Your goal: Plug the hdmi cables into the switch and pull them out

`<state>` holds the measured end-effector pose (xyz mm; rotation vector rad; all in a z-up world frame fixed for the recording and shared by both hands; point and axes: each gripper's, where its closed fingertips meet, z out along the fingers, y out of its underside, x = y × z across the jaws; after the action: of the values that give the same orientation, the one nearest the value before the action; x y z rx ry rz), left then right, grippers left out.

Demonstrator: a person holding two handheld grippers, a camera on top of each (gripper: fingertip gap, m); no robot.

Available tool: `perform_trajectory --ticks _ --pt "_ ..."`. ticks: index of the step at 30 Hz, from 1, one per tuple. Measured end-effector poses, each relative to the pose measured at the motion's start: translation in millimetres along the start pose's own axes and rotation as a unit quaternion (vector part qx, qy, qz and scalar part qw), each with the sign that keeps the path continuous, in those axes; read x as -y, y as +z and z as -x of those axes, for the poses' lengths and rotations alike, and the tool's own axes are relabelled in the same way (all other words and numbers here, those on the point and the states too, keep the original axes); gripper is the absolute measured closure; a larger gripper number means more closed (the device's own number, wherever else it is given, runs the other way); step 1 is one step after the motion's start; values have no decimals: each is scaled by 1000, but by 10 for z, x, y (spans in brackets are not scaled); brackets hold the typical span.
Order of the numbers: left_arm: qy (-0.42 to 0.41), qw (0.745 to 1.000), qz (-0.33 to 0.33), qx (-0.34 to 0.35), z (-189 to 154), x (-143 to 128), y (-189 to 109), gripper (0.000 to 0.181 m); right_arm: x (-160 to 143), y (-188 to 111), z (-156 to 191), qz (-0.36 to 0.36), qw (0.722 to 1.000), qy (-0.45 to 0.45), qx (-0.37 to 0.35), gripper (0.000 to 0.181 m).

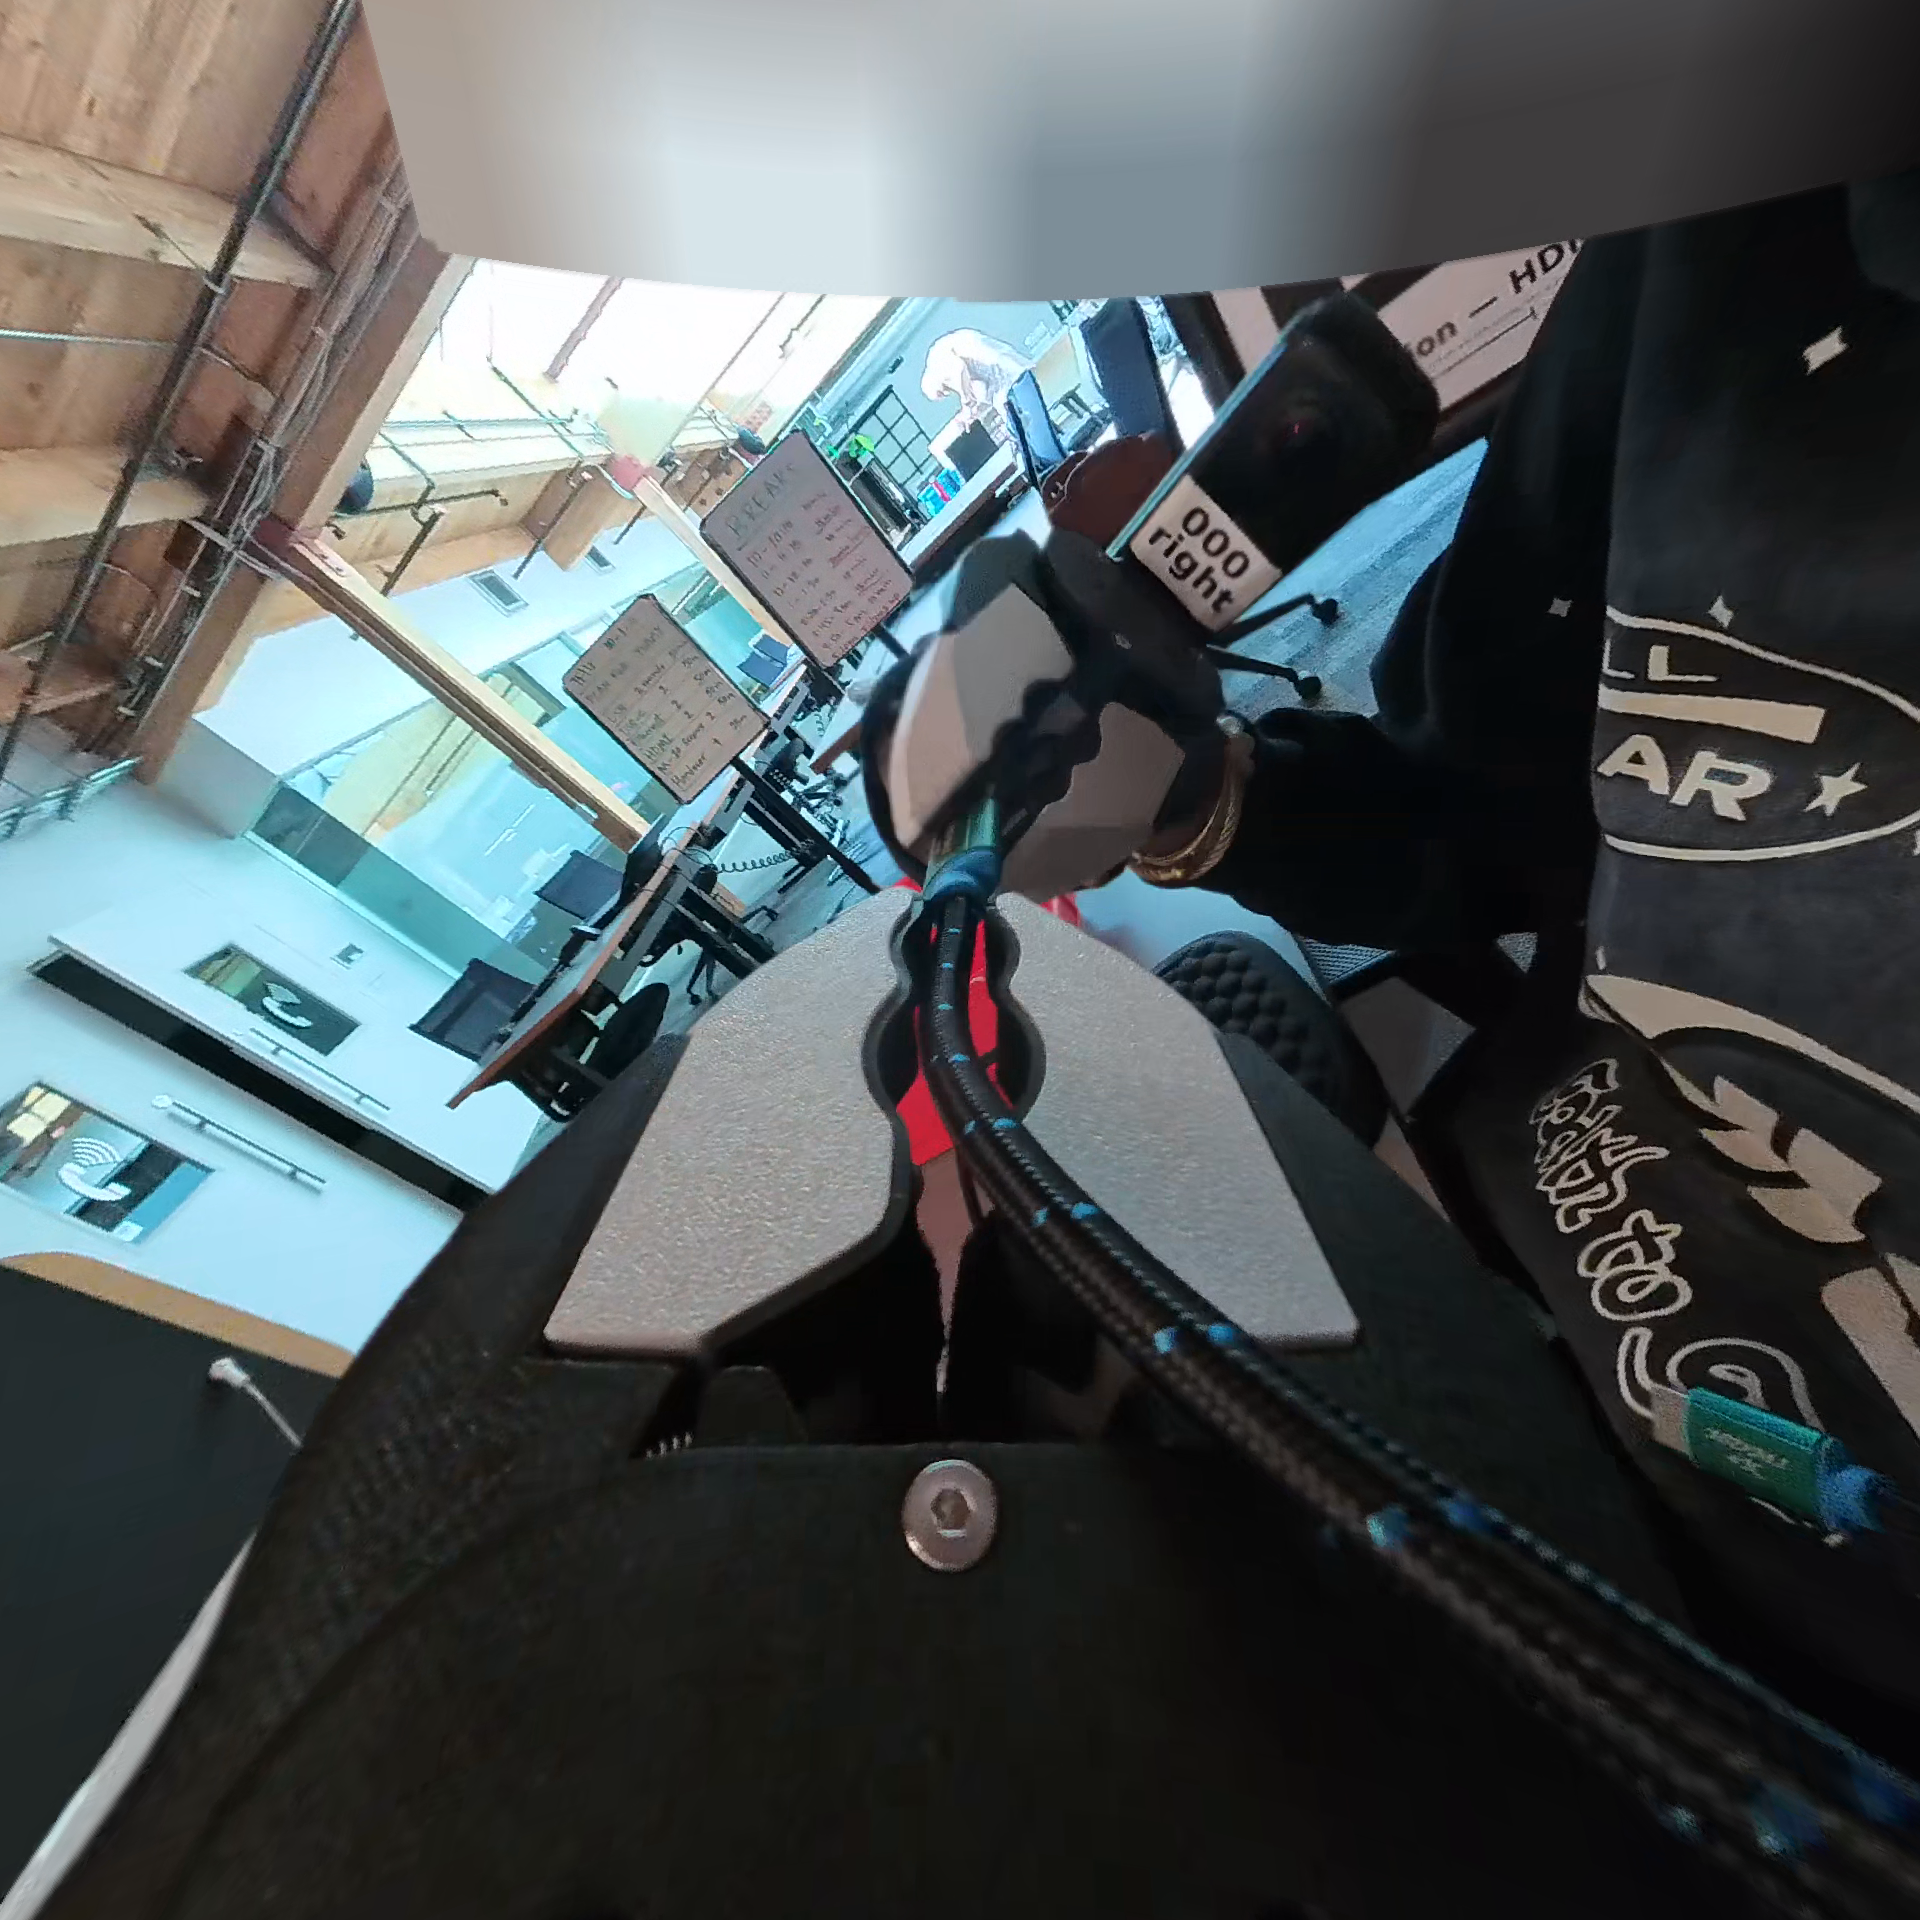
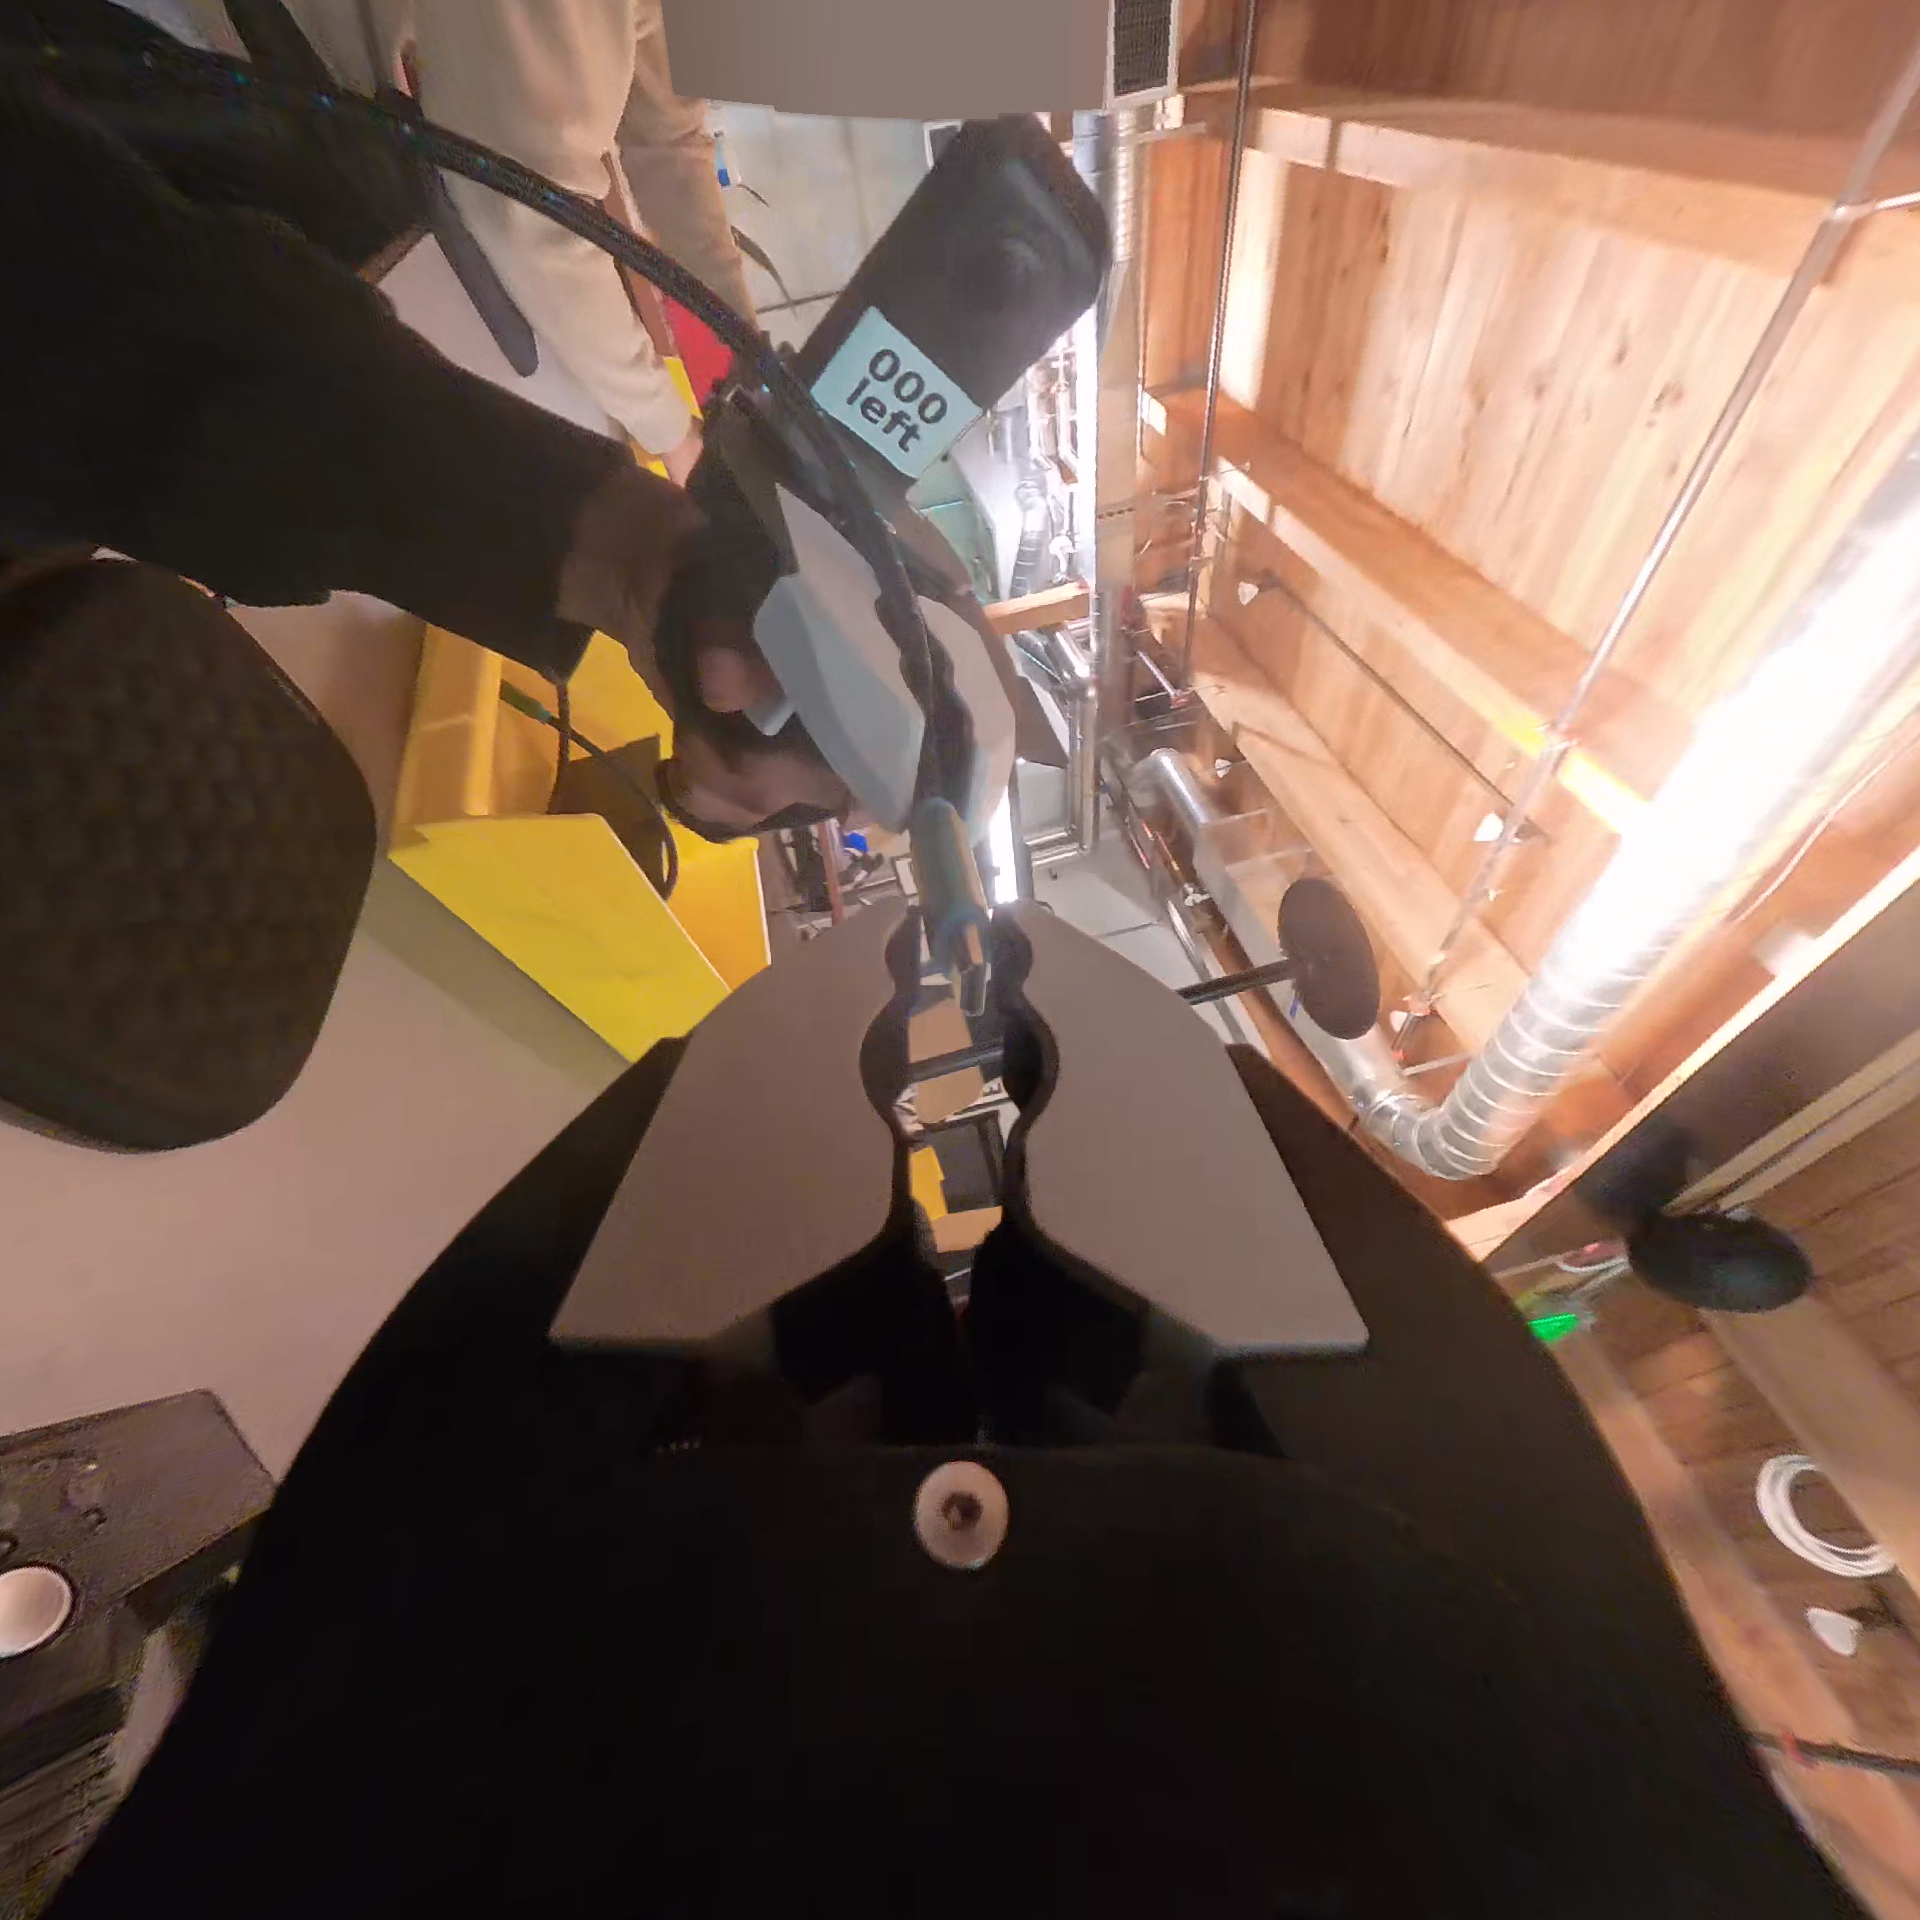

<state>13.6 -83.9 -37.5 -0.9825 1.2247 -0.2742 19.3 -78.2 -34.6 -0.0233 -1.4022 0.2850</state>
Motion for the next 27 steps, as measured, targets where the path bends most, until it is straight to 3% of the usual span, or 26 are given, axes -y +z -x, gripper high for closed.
perform_trajectory --ticks 5,7,11,16,20,27 --pt "-99 994 -38 16 71 118 66 172 7 -37 -161 12 996 -70 -61 169" --pt "-167 984 -61 3 72 171 137 151 -53 -31 -196 38 990 -112 -81 170" --pt "-250 966 -67 -4 108 144 249 139 -134 -13 -185 68 982 -148 -91 170" --pt "-244 967 -49 60 257 37 267 150 -194 -5 -193 97 978 -160 -92 170" --pt "-230 971 -17 67 237 -40 289 154 -236 10 -185 107 977 -160 -88 170" --pt "-234 969 -15 77 257 -49 322 160 -293 21 -173 125 975 -165 -86 170"
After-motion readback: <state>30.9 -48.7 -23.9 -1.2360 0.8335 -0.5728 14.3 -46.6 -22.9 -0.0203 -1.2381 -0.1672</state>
